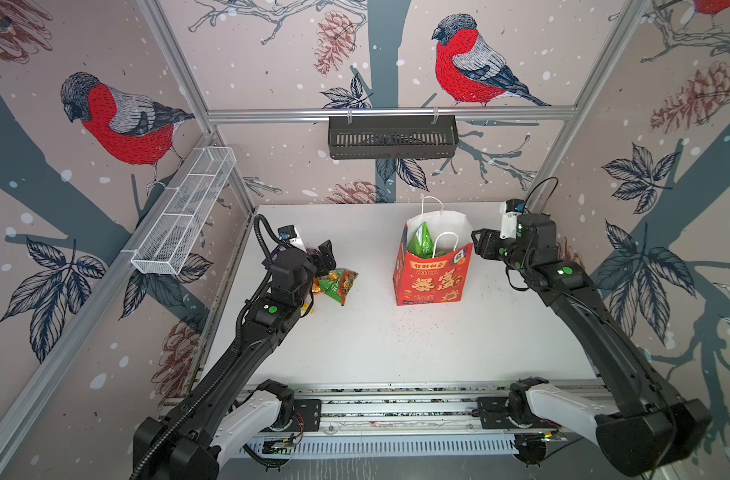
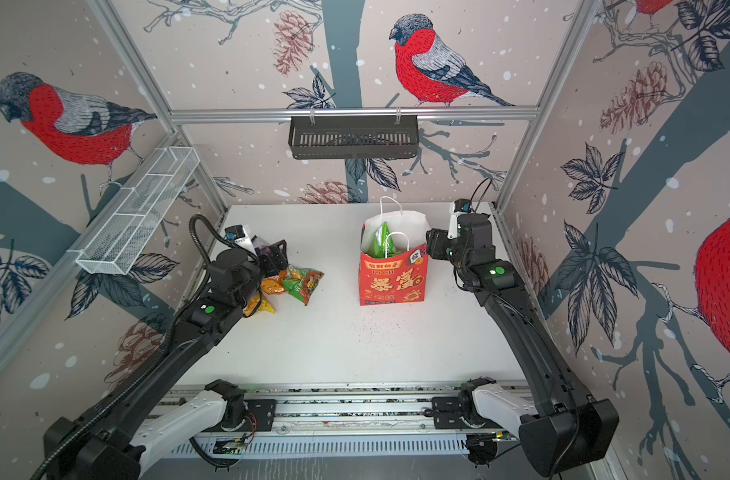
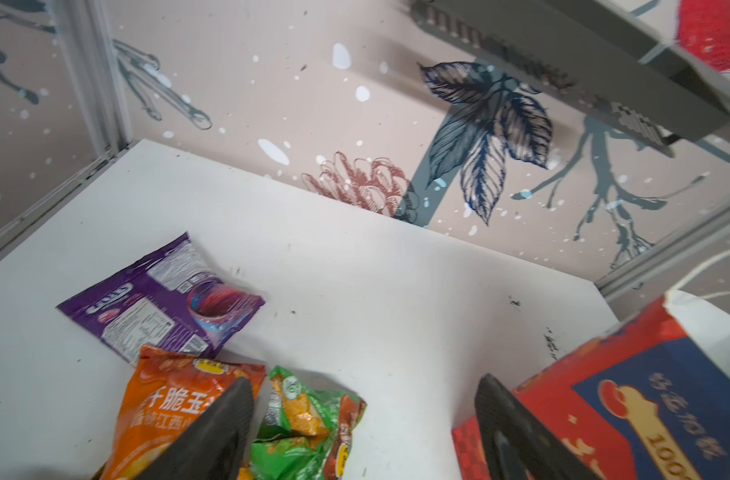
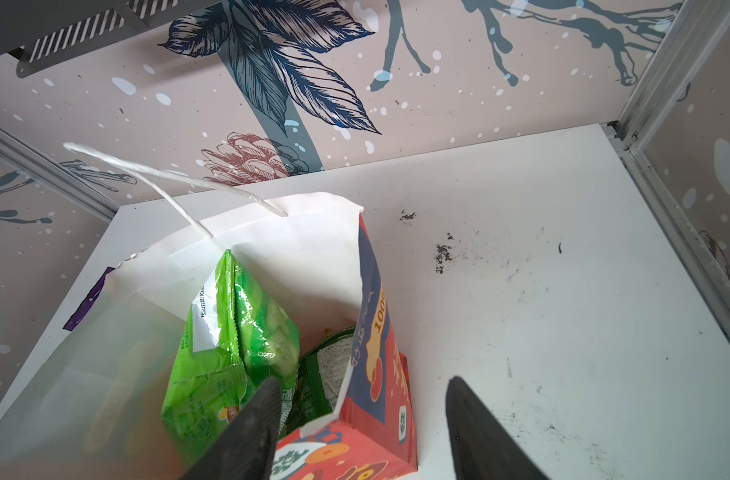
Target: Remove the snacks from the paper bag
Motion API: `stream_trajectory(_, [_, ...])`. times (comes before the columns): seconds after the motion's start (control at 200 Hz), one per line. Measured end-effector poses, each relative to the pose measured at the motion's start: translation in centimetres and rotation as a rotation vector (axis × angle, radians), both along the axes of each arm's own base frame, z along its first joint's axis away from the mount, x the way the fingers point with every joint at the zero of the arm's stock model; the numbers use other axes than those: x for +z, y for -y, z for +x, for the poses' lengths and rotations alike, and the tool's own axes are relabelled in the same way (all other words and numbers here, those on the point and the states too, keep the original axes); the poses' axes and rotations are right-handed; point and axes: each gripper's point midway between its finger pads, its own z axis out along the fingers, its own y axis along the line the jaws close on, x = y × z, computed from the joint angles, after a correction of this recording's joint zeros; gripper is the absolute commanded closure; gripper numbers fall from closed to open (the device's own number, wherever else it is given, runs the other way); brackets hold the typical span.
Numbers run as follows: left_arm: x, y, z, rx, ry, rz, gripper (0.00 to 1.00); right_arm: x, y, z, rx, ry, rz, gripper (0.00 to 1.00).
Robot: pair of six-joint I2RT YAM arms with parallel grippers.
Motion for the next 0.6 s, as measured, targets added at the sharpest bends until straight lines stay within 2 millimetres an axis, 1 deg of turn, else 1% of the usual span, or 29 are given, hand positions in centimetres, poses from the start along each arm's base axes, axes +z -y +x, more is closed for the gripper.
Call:
stream_trajectory(0.16, [3.7, 4.4, -1.4, -0.11, 0.078, 0.016, 0.15, -0.6, 0.4, 0.2, -0.031, -0.017, -0.005, 0.33])
stream_trajectory(0.255, [5.0, 6.6, -2.4, -0.167, 0.103, 0.015, 0.15, -1.5, 0.4, 0.7, -0.035, -0.041, -0.014, 0.33])
stream_trajectory(0.34, [5.4, 8.1, -3.1, -0.201, 0.115, 0.031, 0.14, -2.1, 0.5, 1.1, -0.043, -0.06, -0.023, 0.33])
stream_trajectory(0.425, [5.4, 9.5, -3.8, -0.233, 0.121, 0.042, 0.14, -2.2, 0.5, 1.4, -0.047, -0.064, -0.026, 0.32])
stream_trajectory(0.595, [4.7, 11.0, -4.2, -0.258, 0.111, 0.081, 0.14, -2.1, 0.7, 2.4, -0.058, -0.067, -0.027, 0.32])
